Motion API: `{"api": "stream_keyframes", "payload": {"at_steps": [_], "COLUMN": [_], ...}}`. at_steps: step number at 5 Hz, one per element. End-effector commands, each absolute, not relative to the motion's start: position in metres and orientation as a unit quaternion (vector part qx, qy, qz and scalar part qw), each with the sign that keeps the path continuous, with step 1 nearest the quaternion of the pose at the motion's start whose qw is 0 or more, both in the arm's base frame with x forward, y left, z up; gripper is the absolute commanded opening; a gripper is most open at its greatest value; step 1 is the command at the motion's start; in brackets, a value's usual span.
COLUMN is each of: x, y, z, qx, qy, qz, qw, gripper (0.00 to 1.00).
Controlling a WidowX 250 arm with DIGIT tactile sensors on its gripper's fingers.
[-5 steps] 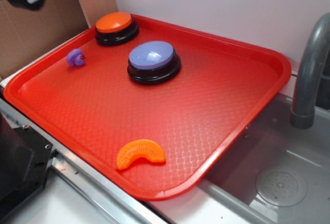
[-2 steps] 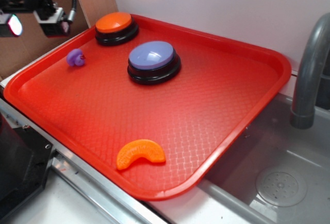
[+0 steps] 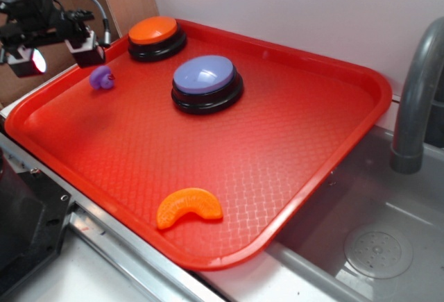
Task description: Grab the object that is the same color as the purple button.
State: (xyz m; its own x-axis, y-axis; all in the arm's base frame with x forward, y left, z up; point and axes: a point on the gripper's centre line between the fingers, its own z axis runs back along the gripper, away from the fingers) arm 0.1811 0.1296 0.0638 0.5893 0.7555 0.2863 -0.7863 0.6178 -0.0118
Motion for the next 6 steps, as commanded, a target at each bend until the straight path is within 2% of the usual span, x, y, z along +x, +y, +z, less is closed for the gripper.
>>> {"api": "stream_keyframes", "payload": {"at_steps": [1,3,4,5,6], "x": [0.196,0.212,0.213,0.212,0.212], "y": [0.153,0.155,0.155,0.156,0.152], "z": [0.054,0.040,0.036,0.032,0.036], "qx": [0.045,0.039,0.046,0.044,0.044], "qy": [-0.163,-0.166,-0.160,-0.157,-0.138], "qz": [0.453,0.427,0.417,0.410,0.391], "qw": [0.875,0.888,0.894,0.897,0.909], "gripper": [1.00,1.00,0.70,0.00,0.00]}}
